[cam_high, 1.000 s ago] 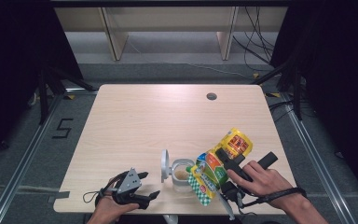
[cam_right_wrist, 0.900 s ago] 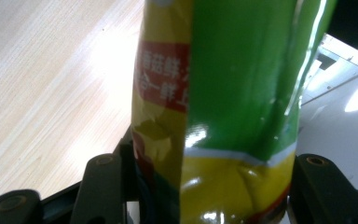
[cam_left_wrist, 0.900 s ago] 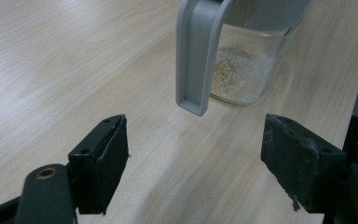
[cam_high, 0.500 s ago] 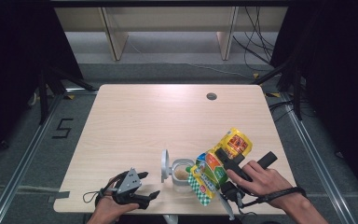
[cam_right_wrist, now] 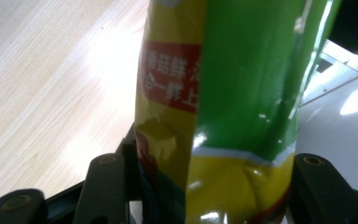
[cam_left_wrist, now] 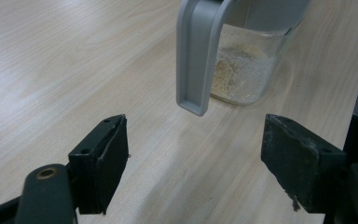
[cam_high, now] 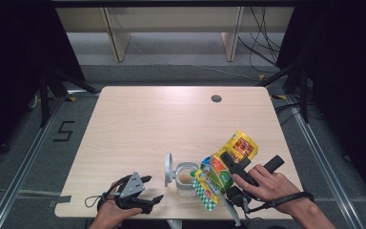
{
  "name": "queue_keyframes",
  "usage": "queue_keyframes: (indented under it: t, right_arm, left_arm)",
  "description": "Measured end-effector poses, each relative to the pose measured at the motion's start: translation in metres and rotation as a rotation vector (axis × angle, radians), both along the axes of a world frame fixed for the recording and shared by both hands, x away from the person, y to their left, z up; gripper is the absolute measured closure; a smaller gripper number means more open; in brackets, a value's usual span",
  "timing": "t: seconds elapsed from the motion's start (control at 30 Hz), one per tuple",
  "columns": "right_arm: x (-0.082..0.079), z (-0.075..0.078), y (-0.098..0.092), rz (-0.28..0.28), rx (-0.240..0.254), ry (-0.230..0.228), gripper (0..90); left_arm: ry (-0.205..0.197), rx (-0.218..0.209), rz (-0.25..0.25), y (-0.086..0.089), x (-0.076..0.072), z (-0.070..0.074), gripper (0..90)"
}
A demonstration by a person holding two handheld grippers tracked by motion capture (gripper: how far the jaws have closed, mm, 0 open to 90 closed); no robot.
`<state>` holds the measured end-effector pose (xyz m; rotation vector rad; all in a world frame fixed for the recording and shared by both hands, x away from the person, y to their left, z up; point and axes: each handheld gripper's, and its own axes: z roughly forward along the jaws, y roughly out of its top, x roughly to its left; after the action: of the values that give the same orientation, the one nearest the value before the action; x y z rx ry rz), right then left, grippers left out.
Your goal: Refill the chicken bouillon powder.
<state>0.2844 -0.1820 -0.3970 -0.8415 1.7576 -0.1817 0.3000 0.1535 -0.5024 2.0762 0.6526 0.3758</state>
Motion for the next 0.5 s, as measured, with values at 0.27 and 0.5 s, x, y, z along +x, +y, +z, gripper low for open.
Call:
queue_keyframes:
  t: [0.27, 0.5]
  right_arm:
    - [0.0000, 0.0000, -0.0002, 0.001, -0.001, 0.000, 51.1]
    - [0.0010, 0.0020, 0.0002, 0.022, -0.025, -0.017, 51.2]
  left_arm:
    - [0.008, -0.007, 0.006, -0.0004, -0.0006, -0.0004, 22.8]
    - [0.024, -0.021, 0.006, -0.0013, -0.0009, -0.0011, 22.8]
